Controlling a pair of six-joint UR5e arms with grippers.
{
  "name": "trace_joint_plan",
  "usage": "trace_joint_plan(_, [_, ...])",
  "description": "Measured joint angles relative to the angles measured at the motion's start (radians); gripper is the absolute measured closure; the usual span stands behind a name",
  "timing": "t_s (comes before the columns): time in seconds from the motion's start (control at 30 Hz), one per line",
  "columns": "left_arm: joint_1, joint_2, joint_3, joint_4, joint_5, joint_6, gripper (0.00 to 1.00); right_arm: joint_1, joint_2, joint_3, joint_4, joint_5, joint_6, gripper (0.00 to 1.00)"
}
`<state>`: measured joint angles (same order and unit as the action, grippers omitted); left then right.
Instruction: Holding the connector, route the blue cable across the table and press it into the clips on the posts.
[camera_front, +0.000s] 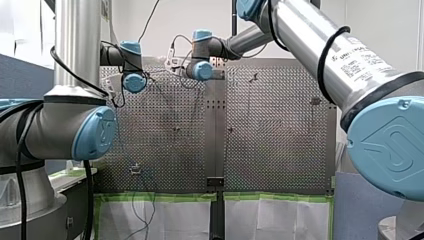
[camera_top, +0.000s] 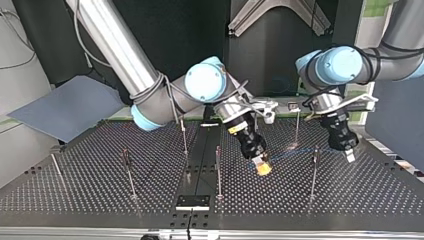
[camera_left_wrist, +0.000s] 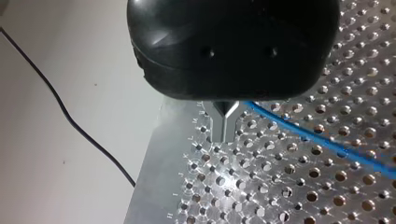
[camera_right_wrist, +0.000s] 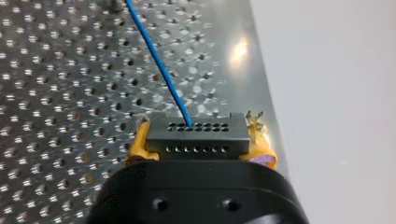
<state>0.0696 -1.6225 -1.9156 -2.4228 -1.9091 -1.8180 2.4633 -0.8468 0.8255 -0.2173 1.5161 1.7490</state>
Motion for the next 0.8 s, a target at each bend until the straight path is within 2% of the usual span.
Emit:
trace_joint_plan(0.27, [0.025,-0.055,0.021,0.001,0.053,-0.015,1.0,0.001,0.005,-0.073,0.012,0.009,0.0,1.0])
trace_joint_plan(0.43, [0.048,-0.064,0.024,0.027,0.085,-0.029,1.0,0.008,0.019,-0.11,0.016,0.017,-0.003,1.0])
trace_joint_plan(0.6, [0.089,-0.068,0.024,0.054,0.132,-0.053,1.0,0.016,0.046,-0.116,0.018,0.02,-0.006,1.0])
trace_joint_plan(0.8, [0.098,-0.072,0.025,0.08,0.19,-0.086,1.0,0.02,0.077,-0.104,0.019,0.042,-0.009,1.0])
